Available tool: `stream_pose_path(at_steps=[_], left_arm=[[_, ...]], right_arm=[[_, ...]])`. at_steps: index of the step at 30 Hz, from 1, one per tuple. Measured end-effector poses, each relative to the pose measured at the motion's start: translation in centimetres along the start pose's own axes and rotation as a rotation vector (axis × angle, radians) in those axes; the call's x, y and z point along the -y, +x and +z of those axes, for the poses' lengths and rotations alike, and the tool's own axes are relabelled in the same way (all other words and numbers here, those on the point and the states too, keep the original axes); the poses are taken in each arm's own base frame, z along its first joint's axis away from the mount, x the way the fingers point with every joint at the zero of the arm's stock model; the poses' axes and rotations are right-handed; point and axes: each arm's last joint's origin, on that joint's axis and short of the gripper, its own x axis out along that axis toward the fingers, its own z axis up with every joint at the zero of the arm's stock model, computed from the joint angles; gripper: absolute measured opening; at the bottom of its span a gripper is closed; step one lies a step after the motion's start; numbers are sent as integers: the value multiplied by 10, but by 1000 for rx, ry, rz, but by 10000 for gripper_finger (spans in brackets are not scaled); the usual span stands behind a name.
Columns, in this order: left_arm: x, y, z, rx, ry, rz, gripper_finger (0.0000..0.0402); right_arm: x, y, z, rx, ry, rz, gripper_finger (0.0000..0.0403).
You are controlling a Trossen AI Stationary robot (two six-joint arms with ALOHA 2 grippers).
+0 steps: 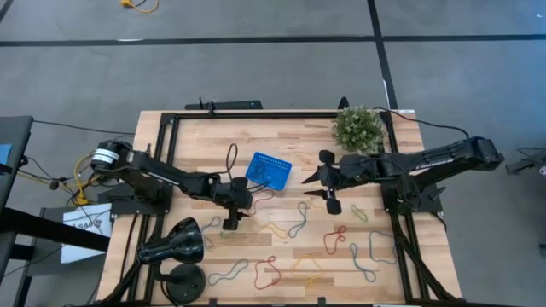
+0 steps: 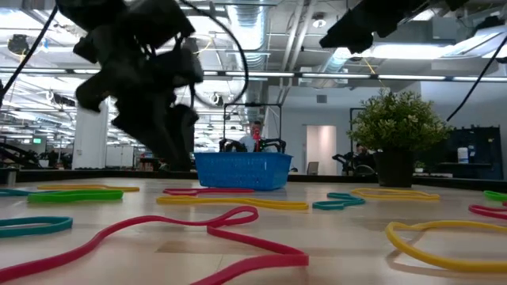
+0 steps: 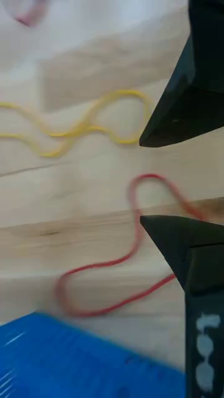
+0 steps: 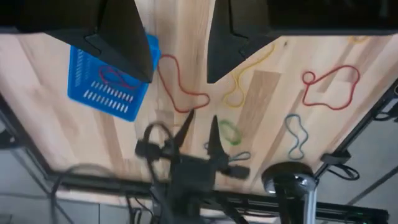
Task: Pick and place items into bin
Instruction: Put the red rubber band into the blue bin
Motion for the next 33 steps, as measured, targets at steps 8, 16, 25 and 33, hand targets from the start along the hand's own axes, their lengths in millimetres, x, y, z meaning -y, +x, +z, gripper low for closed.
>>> stream_pose_path(at_steps=[8, 16, 25, 33], left_arm=[[0, 18, -6, -58, -10, -14, 164], [0, 17, -6, -62, -9, -6, 146], [-1, 19, -11, -102, -10, 8, 121], [-1, 27, -12, -104, 4, 5, 116]], right_arm=[[1, 0, 1, 16, -1, -4, 146], [2, 0, 2, 19, 0, -21, 146], [2, 0, 2, 23, 0, -22, 146], [2, 0, 3, 34, 1, -24, 143]])
